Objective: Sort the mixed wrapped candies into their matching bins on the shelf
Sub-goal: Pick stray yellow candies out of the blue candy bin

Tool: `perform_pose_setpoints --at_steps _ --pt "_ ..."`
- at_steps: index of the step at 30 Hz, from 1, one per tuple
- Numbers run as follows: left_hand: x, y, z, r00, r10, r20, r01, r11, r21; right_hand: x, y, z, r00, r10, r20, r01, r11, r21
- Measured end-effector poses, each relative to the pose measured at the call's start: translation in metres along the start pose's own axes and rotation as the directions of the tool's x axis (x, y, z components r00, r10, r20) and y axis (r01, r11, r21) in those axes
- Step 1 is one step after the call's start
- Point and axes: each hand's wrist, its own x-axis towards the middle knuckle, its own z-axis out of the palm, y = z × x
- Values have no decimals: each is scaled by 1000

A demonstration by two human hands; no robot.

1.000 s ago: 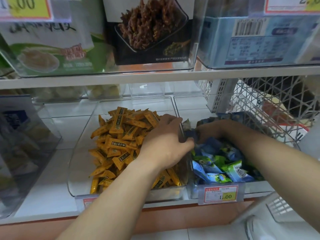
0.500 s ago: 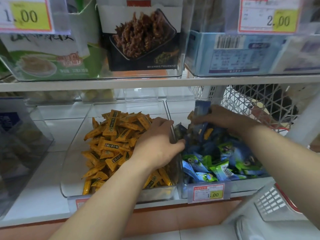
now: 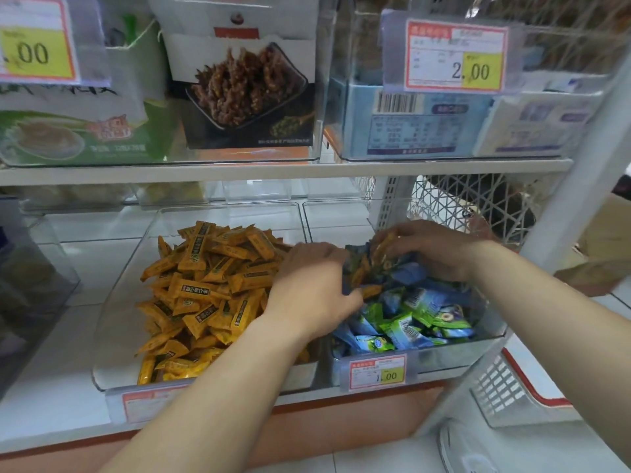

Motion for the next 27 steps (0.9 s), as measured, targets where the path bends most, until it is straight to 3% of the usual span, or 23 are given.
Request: perform_pose_setpoints --at_steps 4,7,11,15,20,24,27 --pt "5 6 6 993 12 119 -15 1000 22 -12 2 -4 996 -13 88 17 999 -44" --pt "9 11 6 983 -5 183 -6 998 59 -18 1 -3 998 -52 29 58 952 -301" --pt "16 18 11 976 0 219 -43 980 195 -23 -8 4 991 -137 2 89 633 -769" --pt "27 29 19 974 40 223 -107 949 296 -27 -13 4 998 -69 5 32 407 -913" --pt "33 29 23 933 40 358 -142 954 263 -30 -12 -4 966 -232 -111 4 445 -896" --pt "38 28 23 915 19 404 -114 970 214 -30 -5 -1 998 28 63 43 459 -887" --pt "37 27 24 917 25 397 -109 976 191 -25 -3 4 998 -16 59 61 424 -904"
